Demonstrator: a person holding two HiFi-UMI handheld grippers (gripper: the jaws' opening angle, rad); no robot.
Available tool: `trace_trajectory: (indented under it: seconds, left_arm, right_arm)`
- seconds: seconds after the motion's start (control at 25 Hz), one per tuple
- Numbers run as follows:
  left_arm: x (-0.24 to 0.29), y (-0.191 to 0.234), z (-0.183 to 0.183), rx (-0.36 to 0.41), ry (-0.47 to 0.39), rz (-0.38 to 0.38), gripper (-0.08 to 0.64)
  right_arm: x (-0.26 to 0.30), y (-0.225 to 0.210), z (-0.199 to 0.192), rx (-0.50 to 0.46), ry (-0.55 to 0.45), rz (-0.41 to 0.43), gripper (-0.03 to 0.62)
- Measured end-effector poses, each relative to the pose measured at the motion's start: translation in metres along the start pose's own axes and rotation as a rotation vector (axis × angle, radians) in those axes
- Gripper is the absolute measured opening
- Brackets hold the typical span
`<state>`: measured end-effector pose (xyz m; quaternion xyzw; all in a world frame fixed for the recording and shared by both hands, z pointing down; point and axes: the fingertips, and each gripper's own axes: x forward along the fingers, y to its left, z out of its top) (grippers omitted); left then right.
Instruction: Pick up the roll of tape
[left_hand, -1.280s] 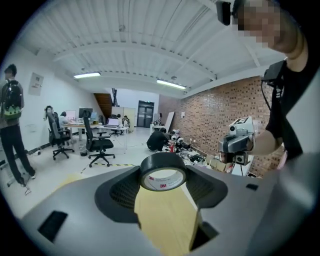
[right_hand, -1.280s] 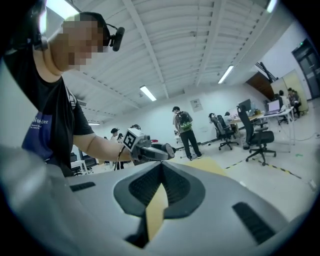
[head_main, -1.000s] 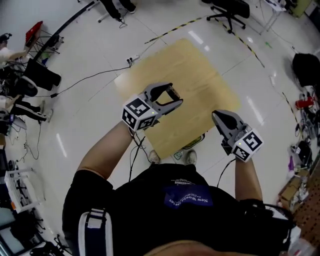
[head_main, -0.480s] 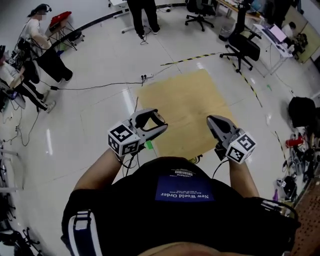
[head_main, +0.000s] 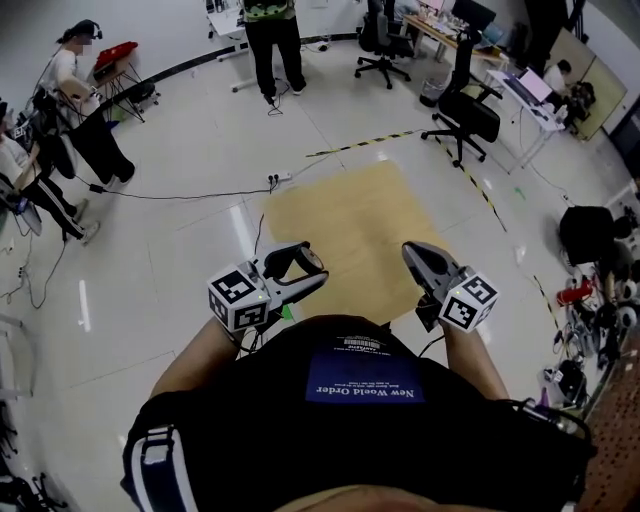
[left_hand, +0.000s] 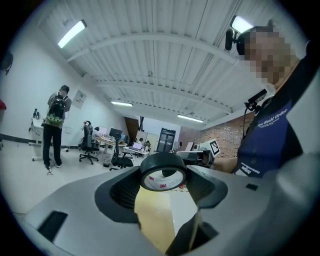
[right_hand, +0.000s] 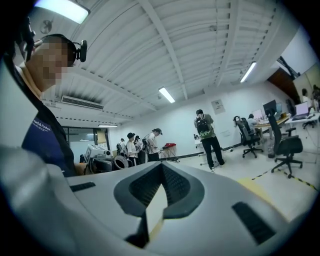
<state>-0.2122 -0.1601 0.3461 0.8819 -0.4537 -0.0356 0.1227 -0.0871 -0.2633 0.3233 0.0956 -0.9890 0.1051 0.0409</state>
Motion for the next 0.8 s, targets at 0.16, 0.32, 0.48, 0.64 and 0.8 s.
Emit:
trace_trajectory:
  seconds: [0.16, 0.32, 0.48, 0.64, 0.8]
  left_arm:
    - [0.010, -0.006, 0.005, 0.010, -0.003, -0.014, 0.295]
    - [0.018, -0.012, 0.007, 0.018, -0.001, -0.035, 0.295]
    - [0.024, -0.016, 0.005, 0.021, 0.012, -0.049, 0.295]
    - [0.024, -0.017, 0.004, 0.021, 0.019, -0.055, 0.295]
    - [0.025, -0.016, 0.002, 0.026, 0.021, -0.064, 0.295]
  right_arm:
    - [-0.009, -0.004, -0.002, -0.021, 0.013, -0.013, -0.015]
    - [-0.013, -0.004, -0.001, -0.030, 0.009, -0.011, -0.015]
    - [-0.015, -0.005, 0.000, -0.032, 0.008, -0.008, -0.015]
    - [-0.016, -0.004, -0.003, -0.031, 0.015, -0.008, -0.015]
    - [-0.015, -0.007, -0.004, -0.034, 0.016, -0.007, -0.015]
